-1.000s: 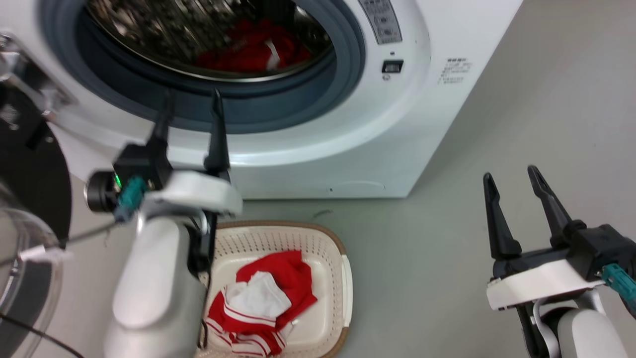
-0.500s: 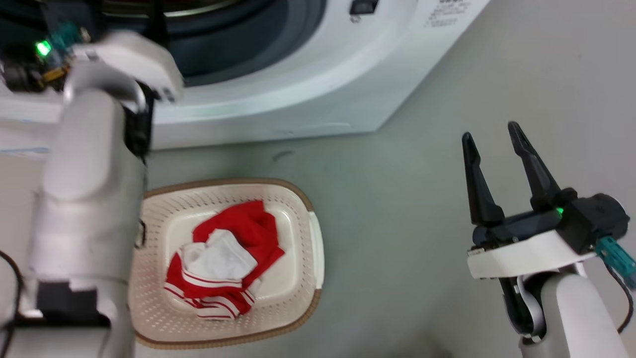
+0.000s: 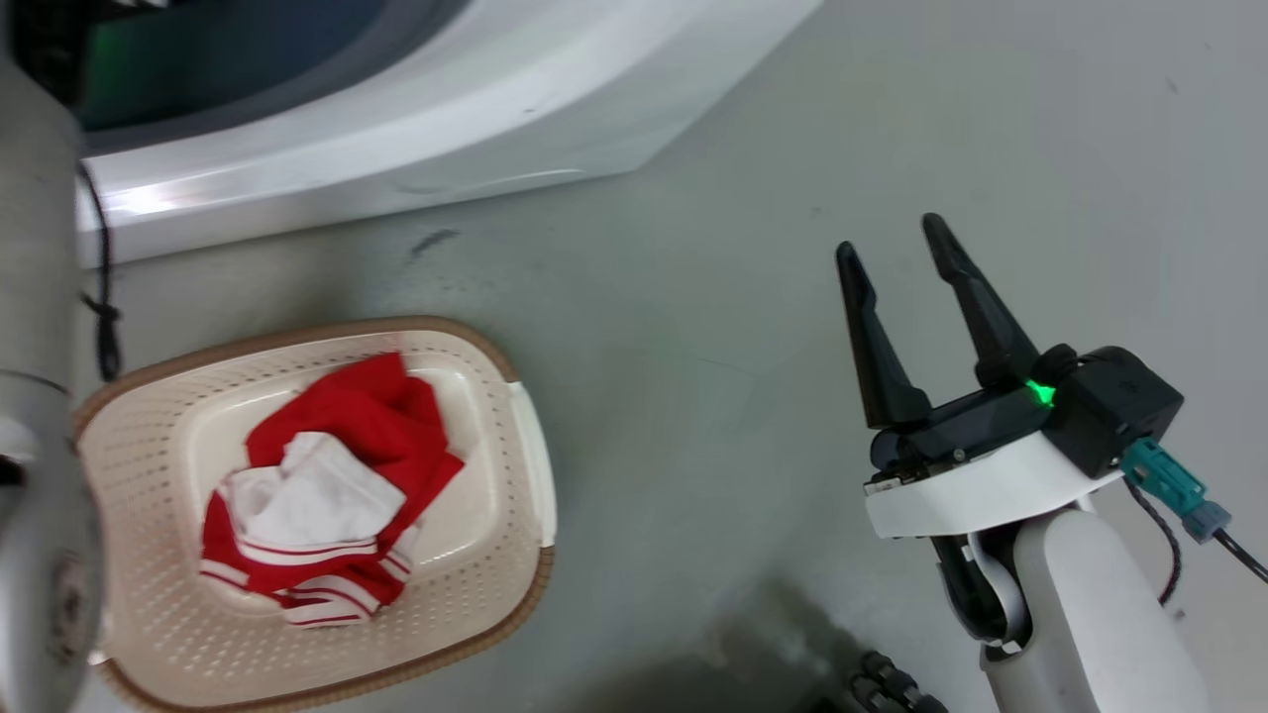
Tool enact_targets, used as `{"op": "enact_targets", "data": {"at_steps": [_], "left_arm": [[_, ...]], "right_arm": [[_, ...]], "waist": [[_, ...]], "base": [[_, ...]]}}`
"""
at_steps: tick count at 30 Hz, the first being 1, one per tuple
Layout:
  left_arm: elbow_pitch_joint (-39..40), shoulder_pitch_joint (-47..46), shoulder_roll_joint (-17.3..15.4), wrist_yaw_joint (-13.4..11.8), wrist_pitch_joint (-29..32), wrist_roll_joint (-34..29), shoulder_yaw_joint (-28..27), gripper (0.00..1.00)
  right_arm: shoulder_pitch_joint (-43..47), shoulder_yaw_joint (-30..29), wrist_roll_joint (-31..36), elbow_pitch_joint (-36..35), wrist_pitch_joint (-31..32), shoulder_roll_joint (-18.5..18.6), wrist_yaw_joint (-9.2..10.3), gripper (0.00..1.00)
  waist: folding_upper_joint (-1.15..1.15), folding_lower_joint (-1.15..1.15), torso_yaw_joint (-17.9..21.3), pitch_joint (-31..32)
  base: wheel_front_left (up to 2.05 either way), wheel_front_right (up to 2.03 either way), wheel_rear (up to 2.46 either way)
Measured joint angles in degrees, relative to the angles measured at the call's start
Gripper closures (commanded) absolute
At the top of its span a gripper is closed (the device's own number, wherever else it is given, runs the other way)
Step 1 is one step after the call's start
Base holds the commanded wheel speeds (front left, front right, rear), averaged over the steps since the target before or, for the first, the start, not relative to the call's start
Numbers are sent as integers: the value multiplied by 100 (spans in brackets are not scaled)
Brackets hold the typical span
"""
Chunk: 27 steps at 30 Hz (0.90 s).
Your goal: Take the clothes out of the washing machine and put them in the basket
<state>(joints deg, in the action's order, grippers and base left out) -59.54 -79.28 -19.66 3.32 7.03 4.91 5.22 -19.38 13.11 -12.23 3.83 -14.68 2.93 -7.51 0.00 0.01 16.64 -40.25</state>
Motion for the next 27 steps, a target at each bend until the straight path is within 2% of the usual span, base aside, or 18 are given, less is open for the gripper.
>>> {"op": "enact_targets", "data": {"at_steps": [10, 16, 22, 23, 24, 25, 27], "left_arm": [[-547, -948, -686, 75, 1547, -129, 176, 0], [-740, -1343, -886, 167, 2608, -170, 294, 0], [-766, -1530, -954, 58, 3340, -169, 355, 0], [-739, -1529, -967, 26, 3375, -169, 363, 3], [-710, -1515, -979, -15, 3381, -171, 370, 60], [-667, -1484, -989, -41, 3379, -192, 405, 100], [-527, -1384, -1006, -134, 3257, -211, 425, 100]], "right_arm": [[-114, 305, -386, 2, -36, 2, 0, 0], [-113, 475, -512, -53, -37, 1, 0, 0], [-107, 598, -581, -103, -40, 0, 0, 0], [-107, 624, -591, -104, -38, 0, 0, 0], [-106, 642, -598, -107, -40, 0, 0, 0], [-105, 666, -598, -107, -38, 1, 0, 0], [-91, 711, -606, -107, -40, 1, 0, 0]], "waist": [[0, 0, 570, -413], [0, 0, 809, -643], [0, -1, 929, -739], [0, 0, 940, -740], [0, -1, 951, -738], [0, -1, 957, -731], [0, -1, 963, -716]], "base": [[0, 0, 0], [0, 0, 0], [0, 0, 0], [0, 0, 0], [0, 0, 0], [0, 0, 0], [0, 0, 0]]}}
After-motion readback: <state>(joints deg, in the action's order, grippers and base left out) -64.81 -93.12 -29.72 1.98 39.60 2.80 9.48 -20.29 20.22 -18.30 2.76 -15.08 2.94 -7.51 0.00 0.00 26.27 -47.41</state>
